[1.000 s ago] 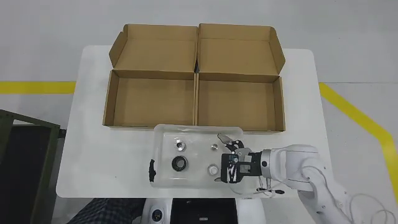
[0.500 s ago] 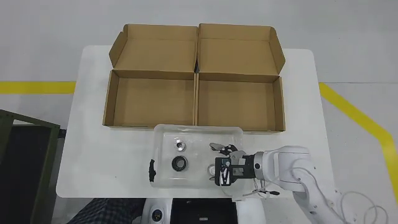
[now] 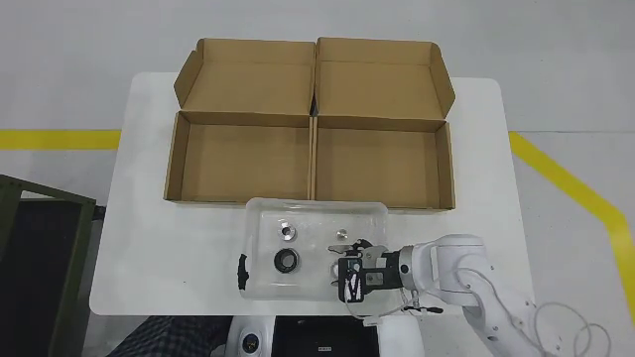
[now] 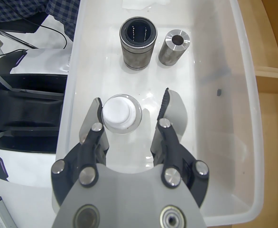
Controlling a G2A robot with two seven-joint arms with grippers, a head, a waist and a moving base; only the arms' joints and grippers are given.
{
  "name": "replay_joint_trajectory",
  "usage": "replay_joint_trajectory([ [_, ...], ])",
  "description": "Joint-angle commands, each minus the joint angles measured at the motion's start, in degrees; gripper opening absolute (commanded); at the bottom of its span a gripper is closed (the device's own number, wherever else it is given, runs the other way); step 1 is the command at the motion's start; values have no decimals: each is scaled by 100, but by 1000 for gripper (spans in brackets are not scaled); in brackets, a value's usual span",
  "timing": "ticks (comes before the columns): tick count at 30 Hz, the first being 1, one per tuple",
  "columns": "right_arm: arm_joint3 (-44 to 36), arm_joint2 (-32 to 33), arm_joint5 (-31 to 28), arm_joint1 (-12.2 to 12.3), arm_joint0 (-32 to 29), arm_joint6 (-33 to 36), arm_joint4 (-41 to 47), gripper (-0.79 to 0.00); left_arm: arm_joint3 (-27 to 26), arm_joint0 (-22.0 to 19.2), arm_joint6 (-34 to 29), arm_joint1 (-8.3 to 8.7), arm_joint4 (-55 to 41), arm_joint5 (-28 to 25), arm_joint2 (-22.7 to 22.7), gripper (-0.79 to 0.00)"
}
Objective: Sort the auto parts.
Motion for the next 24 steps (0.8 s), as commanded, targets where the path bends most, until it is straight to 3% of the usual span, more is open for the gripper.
replay_joint_trajectory([
  [1,16,-24,-4,4,16,10,4,-419,0,0,0,0,0,0,0,0],
  [6,63,-105,-26,19,67,44,33,-480,0,0,0,0,0,0,0,0],
  [7,70,-112,-33,21,76,48,42,-517,0,0,0,0,0,0,0,0],
  [11,92,-105,-36,41,110,49,118,-785,0,0,0,0,0,0,0,0],
  [24,-349,289,-44,154,10,-236,424,-785,0,0,0,0,0,0,0,0],
])
